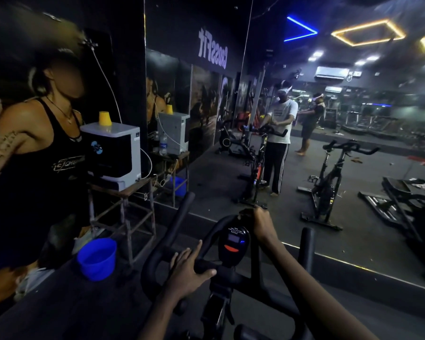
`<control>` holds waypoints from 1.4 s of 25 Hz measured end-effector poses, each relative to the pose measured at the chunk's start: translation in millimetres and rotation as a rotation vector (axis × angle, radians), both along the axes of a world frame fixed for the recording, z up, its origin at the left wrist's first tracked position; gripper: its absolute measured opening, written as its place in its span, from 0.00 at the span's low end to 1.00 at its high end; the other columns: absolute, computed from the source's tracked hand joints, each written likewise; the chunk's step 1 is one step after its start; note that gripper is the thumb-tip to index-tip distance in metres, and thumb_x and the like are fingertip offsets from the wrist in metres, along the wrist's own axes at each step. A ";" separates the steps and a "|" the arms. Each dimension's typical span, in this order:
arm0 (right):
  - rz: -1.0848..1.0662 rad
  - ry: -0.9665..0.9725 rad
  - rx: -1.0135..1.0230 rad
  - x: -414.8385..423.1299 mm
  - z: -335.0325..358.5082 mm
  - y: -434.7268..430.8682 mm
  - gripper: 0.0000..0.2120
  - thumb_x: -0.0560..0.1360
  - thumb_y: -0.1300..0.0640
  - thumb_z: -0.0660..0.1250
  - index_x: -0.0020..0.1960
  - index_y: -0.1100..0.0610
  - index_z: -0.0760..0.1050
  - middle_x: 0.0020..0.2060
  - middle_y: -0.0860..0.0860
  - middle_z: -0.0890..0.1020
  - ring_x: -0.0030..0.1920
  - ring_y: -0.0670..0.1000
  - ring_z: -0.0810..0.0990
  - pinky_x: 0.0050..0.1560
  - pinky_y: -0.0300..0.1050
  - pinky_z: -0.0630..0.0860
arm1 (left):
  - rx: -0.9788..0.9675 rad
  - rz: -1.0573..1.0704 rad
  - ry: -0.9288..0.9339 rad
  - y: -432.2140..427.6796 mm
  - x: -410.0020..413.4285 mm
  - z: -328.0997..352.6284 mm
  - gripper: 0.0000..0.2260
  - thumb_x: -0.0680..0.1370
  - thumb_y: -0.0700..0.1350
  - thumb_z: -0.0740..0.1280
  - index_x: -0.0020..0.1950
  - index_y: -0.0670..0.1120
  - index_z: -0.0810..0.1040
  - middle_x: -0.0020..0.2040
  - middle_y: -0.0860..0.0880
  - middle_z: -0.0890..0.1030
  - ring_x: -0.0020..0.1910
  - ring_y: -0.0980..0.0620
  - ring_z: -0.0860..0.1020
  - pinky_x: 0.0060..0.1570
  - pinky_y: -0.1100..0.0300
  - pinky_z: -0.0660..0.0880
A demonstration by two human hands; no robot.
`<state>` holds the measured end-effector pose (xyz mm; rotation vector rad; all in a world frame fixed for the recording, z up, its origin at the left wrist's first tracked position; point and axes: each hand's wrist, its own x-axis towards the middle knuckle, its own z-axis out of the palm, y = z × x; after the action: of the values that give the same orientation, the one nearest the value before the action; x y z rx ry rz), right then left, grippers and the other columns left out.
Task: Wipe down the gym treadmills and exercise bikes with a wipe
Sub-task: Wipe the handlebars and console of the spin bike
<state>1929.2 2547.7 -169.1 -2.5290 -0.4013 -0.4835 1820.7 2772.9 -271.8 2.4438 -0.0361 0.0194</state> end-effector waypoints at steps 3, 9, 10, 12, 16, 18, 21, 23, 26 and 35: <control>0.035 0.017 -0.026 8.0 2.8 5.8 0.10 0.71 0.55 0.69 0.35 0.60 0.75 0.28 0.54 0.78 0.36 0.40 0.71 0.33 0.49 0.73 | 0.023 0.000 0.001 -0.1 -0.3 0.1 0.43 0.71 0.71 0.64 0.79 0.62 0.45 0.79 0.46 0.58 0.79 0.53 0.51 0.75 0.53 0.40; 0.058 0.136 -0.114 11.0 30.7 21.8 0.12 0.71 0.60 0.73 0.32 0.61 0.74 0.34 0.65 0.80 0.48 0.43 0.71 0.39 0.52 0.73 | 0.081 -0.085 0.021 13.4 2.8 -2.8 0.41 0.73 0.72 0.59 0.79 0.63 0.41 0.80 0.49 0.54 0.79 0.55 0.47 0.76 0.53 0.38; 0.058 0.164 -0.137 9.8 33.3 32.1 0.10 0.72 0.62 0.72 0.33 0.61 0.75 0.37 0.67 0.81 0.53 0.68 0.69 0.42 0.53 0.74 | 0.105 -0.091 0.010 17.0 1.9 -4.8 0.42 0.72 0.75 0.55 0.79 0.61 0.42 0.81 0.52 0.52 0.79 0.56 0.45 0.75 0.53 0.37; 0.082 0.198 -0.212 7.8 32.4 56.4 0.03 0.72 0.63 0.70 0.43 0.63 0.82 0.44 0.64 0.84 0.50 0.63 0.82 0.46 0.53 0.77 | 0.155 -0.072 -0.017 23.5 0.9 -8.8 0.50 0.64 0.82 0.43 0.80 0.57 0.44 0.81 0.55 0.49 0.79 0.58 0.43 0.74 0.55 0.36; 0.092 0.156 -0.521 -0.6 6.9 91.8 0.12 0.79 0.66 0.58 0.60 0.65 0.75 0.58 0.63 0.78 0.61 0.63 0.76 0.56 0.54 0.75 | 0.228 0.056 -0.033 25.1 -1.8 -15.0 0.57 0.58 0.83 0.36 0.81 0.52 0.48 0.81 0.55 0.47 0.79 0.58 0.42 0.76 0.53 0.36; 0.103 0.092 -0.663 -8.7 -3.2 96.9 0.15 0.81 0.66 0.55 0.64 0.65 0.72 0.62 0.62 0.74 0.64 0.62 0.71 0.57 0.54 0.75 | 0.257 0.120 -0.023 24.0 -3.1 -12.9 0.56 0.58 0.82 0.38 0.81 0.53 0.48 0.81 0.53 0.47 0.79 0.56 0.42 0.75 0.51 0.36; 0.139 0.064 -0.765 -19.6 -12.0 96.7 0.14 0.80 0.66 0.57 0.64 0.65 0.72 0.63 0.62 0.73 0.65 0.61 0.71 0.56 0.53 0.76 | 0.315 0.156 -0.003 27.6 -5.7 -11.9 0.56 0.57 0.83 0.36 0.80 0.57 0.48 0.81 0.52 0.46 0.79 0.54 0.41 0.74 0.49 0.35; 0.181 0.068 -0.767 -27.1 -18.4 98.0 0.14 0.79 0.66 0.58 0.64 0.64 0.72 0.63 0.61 0.73 0.66 0.60 0.70 0.58 0.52 0.75 | 0.349 0.160 0.010 32.1 -5.7 -12.8 0.56 0.55 0.84 0.33 0.80 0.60 0.49 0.81 0.52 0.46 0.79 0.54 0.42 0.74 0.48 0.36; 0.252 0.029 -0.742 -41.3 -30.3 98.6 0.15 0.77 0.66 0.61 0.63 0.65 0.72 0.63 0.61 0.71 0.66 0.60 0.68 0.56 0.53 0.76 | 0.377 0.190 0.020 36.7 -7.4 -15.2 0.48 0.63 0.82 0.42 0.79 0.62 0.49 0.81 0.54 0.47 0.79 0.54 0.44 0.74 0.48 0.39; 0.423 0.114 -0.468 -78.8 -64.7 75.2 0.24 0.64 0.68 0.72 0.60 0.58 0.75 0.55 0.55 0.77 0.55 0.54 0.77 0.56 0.45 0.76 | 0.352 0.222 -0.019 38.2 -12.1 -15.9 0.37 0.69 0.69 0.52 0.78 0.63 0.53 0.81 0.56 0.51 0.79 0.56 0.49 0.75 0.51 0.45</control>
<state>1850.4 2622.9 -233.8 -2.7743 -1.0813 -0.0844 1808.6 2811.1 -287.7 2.7876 0.2423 0.1458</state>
